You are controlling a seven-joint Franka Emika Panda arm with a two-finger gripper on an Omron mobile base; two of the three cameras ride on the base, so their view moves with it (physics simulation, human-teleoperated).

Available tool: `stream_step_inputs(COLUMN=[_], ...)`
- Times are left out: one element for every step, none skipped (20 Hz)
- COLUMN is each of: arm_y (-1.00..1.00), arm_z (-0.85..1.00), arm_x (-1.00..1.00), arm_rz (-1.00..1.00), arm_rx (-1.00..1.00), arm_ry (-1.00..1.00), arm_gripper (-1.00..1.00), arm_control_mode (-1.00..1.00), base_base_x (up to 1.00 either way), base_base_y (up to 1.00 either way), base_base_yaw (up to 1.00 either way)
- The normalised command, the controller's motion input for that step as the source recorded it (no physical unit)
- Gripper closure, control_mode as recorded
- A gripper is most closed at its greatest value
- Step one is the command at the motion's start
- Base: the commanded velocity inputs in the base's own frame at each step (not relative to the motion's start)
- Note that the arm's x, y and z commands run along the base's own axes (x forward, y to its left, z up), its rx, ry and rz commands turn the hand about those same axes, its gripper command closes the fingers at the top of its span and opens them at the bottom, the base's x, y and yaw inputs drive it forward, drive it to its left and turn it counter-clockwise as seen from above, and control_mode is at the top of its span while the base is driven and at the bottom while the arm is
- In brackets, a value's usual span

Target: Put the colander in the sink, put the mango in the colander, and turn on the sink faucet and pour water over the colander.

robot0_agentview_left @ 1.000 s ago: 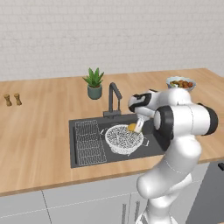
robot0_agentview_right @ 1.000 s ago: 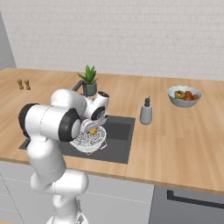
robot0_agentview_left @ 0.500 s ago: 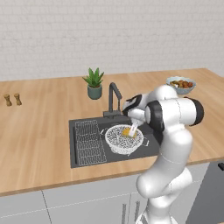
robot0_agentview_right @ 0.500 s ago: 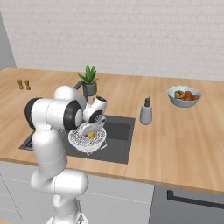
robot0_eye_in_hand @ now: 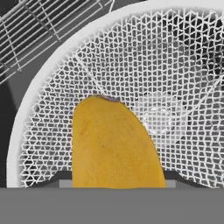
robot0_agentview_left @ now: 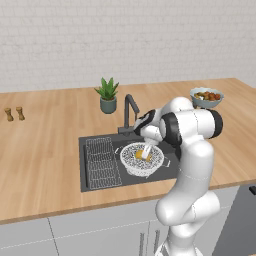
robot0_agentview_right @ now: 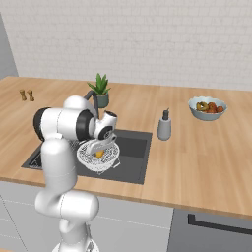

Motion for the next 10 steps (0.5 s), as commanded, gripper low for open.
stream_step_inputs(arm_y=[0.1,0.1,0.05,0.03,0.01,0.01,0.01,0.0,0.0,0.0], arm_z=[-0.21,-0.24,-0.23,-0.24,-0.25,-0.24,-0.26,-0.23,-0.21,-0.15], arm_x=[0.13,0.12,0.08,0.06,0.07,0.06,0.05,0.05,0.04,0.02], arm_rz=[0.0,0.0,0.0,0.0,0.0,0.0,0.0,0.0,0.0,0.0], arm_rx=[0.0,0.0,-0.03,-0.03,-0.04,-0.07,-0.08,-0.08,-0.08,-0.08], arm_ry=[0.05,0.07,0.04,0.03,0.03,0.01,0.0,0.0,0.0,0.0], arm_gripper=[1.0,1.0,1.0,1.0,1.0,1.0,1.0,1.0,1.0,1.0], arm_control_mode=[-1.0,-1.0,-1.0,-1.0,-1.0,-1.0,-1.0,-1.0,-1.0,-1.0], base_base_x=[0.0,0.0,0.0,0.0,0.0,0.0,0.0,0.0,0.0,0.0], base_base_y=[0.0,0.0,0.0,0.0,0.0,0.0,0.0,0.0,0.0,0.0], base_base_yaw=[0.0,0.0,0.0,0.0,0.0,0.0,0.0,0.0,0.0,0.0])
